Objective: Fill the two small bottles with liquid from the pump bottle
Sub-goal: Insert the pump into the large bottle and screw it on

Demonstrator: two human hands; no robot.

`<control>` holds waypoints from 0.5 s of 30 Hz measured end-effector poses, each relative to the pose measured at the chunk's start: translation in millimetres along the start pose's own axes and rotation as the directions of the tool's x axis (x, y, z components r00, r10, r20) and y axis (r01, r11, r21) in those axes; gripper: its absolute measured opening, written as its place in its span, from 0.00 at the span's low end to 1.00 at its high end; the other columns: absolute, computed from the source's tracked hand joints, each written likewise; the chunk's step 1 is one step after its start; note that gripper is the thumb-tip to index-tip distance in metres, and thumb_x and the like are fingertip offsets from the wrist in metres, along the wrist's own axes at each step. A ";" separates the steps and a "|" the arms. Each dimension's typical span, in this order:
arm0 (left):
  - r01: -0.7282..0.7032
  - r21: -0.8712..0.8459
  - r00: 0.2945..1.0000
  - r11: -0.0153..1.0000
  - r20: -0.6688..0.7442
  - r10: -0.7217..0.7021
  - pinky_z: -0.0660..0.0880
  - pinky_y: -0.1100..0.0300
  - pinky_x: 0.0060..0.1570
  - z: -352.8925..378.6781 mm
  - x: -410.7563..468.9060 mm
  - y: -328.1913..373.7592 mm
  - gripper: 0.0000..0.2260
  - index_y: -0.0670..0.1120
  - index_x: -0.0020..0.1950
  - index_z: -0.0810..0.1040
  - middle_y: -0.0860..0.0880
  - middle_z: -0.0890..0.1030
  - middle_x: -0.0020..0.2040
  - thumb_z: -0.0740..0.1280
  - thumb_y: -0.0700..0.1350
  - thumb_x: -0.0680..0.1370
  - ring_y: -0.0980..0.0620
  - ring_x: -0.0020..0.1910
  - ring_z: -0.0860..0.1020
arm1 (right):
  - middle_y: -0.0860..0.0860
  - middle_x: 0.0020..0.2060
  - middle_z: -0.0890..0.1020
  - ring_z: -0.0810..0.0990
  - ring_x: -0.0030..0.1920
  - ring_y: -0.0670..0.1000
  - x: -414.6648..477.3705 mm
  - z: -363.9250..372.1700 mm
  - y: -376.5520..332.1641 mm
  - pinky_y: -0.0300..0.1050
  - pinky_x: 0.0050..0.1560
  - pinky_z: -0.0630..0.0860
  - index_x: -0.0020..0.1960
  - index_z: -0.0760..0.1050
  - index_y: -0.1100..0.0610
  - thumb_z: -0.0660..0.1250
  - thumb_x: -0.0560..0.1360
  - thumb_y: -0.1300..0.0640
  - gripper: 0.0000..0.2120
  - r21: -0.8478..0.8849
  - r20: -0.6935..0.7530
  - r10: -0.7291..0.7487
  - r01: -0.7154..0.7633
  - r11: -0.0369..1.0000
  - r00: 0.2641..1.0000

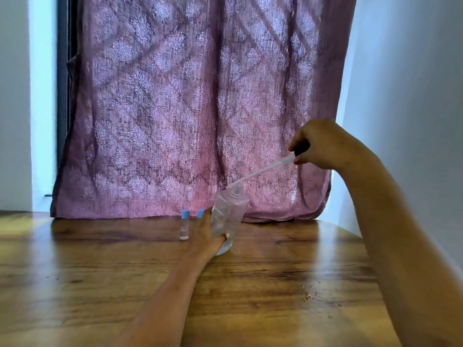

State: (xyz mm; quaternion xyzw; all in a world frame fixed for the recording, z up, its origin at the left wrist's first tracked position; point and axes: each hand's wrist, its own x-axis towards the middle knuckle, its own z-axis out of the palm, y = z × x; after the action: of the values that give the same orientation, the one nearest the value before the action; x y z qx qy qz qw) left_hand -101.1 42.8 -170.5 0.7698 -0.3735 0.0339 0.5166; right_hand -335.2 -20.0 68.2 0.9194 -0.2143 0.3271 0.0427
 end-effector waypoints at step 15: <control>-0.014 -0.020 1.000 1.000 -0.019 0.013 0.76 0.44 0.53 2.5 0.4 -6.6 0.38 0.58 0.66 0.60 0.48 0.77 0.57 0.64 0.62 0.57 0.45 0.56 0.76 | 0.55 0.41 0.84 0.76 0.32 0.45 -7.6 -12.8 4.8 0.33 0.31 0.67 0.49 0.82 0.60 0.75 0.66 0.64 0.11 -0.091 -0.023 -0.027 0.024 0.996 0.999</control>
State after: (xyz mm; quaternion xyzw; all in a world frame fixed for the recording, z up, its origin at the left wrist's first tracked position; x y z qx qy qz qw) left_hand -97.6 41.8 -176.5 0.7618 -0.3741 0.0408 0.5273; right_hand -350.0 -18.8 73.1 0.9151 -0.2166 0.3275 0.0911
